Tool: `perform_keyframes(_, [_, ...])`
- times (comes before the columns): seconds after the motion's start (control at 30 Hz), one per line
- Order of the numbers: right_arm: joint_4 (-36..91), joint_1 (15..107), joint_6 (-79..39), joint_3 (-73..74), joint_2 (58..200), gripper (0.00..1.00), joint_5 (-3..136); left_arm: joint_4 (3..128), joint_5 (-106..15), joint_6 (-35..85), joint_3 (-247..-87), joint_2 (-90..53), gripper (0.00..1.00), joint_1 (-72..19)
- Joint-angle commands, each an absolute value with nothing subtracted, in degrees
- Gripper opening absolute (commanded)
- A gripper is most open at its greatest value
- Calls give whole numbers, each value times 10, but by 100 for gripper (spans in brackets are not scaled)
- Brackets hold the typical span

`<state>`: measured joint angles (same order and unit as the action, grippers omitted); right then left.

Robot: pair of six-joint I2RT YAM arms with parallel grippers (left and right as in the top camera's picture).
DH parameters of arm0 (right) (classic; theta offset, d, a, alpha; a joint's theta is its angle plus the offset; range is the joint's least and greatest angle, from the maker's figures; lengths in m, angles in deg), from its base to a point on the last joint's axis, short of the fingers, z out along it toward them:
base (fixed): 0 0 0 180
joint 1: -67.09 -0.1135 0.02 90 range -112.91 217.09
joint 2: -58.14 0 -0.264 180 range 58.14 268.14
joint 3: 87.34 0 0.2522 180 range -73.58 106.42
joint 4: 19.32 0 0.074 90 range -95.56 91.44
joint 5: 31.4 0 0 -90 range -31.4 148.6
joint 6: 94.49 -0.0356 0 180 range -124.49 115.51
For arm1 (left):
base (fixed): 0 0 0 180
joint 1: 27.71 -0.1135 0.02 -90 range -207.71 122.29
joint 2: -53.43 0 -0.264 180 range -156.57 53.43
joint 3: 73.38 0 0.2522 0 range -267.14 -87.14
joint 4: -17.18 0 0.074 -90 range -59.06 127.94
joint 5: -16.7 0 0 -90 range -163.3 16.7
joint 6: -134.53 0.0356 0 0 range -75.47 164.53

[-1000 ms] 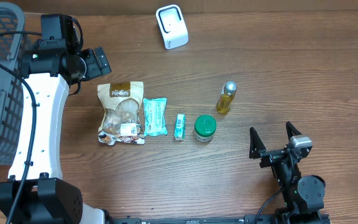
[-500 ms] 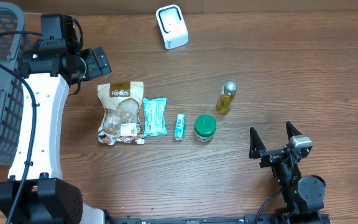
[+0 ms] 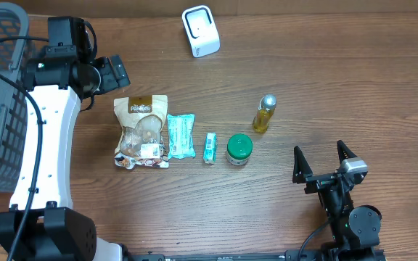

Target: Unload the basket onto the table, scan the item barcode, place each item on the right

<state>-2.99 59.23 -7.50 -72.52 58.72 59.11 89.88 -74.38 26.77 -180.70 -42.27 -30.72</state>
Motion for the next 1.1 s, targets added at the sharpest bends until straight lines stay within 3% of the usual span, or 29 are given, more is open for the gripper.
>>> perform_keyframes(0.0, [-40,595,-73,-731,583,100,582,899,-750,272,-1811,-422,100,-303])
perform_keyframes(0.17, [-12,595,-74,-731,583,100,560,899,-750,272,-1811,-422,100,-303])
perform_keyframes(0.43, [-12,595,-116,-695,583,100,660,899,-750,272,-1811,-422,100,-303])
perform_keyframes(0.6, [80,595,-116,-585,590,100,647,899,-750,272,-1811,-422,100,-303])
perform_keyframes(1.07, [148,595,-116,-335,736,100,703,899,-750,272,-1811,-422,100,-303])
